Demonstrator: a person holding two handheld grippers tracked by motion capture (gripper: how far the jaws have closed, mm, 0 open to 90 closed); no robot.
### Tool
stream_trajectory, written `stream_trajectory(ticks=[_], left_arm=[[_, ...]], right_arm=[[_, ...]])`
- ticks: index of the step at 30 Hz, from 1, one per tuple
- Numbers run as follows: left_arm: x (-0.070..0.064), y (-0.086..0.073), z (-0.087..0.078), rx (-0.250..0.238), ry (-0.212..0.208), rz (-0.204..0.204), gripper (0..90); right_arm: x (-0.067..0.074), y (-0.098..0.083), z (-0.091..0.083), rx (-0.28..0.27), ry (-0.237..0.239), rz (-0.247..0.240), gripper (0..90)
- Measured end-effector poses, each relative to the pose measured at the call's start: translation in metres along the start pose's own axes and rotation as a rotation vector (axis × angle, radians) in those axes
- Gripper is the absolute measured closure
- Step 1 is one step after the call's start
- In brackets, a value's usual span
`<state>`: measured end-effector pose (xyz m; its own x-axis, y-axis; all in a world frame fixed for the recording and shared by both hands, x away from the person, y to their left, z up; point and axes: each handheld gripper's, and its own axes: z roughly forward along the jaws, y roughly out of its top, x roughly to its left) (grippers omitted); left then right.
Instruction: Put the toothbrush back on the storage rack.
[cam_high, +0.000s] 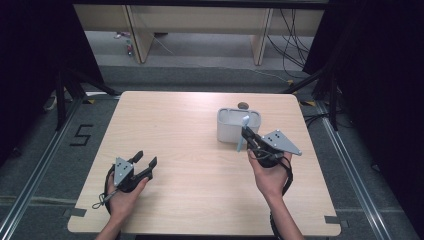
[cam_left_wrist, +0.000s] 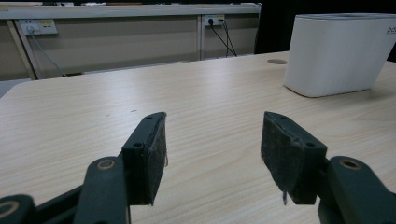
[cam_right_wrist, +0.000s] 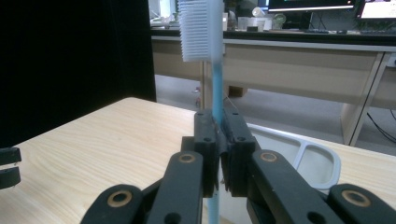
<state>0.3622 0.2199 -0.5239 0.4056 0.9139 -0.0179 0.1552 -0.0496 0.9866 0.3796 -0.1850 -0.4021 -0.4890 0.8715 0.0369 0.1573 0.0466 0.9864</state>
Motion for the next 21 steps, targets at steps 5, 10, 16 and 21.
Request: stream_trajectory(ticks=[5, 10, 16, 21], left_arm=[[0.000, 0.000, 0.000, -0.001, 0.000, -0.004, 40.1], [0.000, 0.000, 0.000, 0.002, 0.000, -0.004, 40.1], [0.000, 0.000, 0.000, -0.005, -0.001, -0.001, 40.2], [0.001, -0.001, 0.001, -0.021, -0.008, -0.003, 40.1]], right_arm=[[-0.004, 0.004, -0.001, -0.003, -0.003, 0.010, 86.1], [-0.009, 0.009, -0.002, -0.022, -0.025, 0.004, 86.0], [-0.013, 0.013, -0.002, -0.032, -0.034, 0.009, 86.0], [-0.016, 0.015, -0.001, -0.034, -0.039, 0.014, 86.1]])
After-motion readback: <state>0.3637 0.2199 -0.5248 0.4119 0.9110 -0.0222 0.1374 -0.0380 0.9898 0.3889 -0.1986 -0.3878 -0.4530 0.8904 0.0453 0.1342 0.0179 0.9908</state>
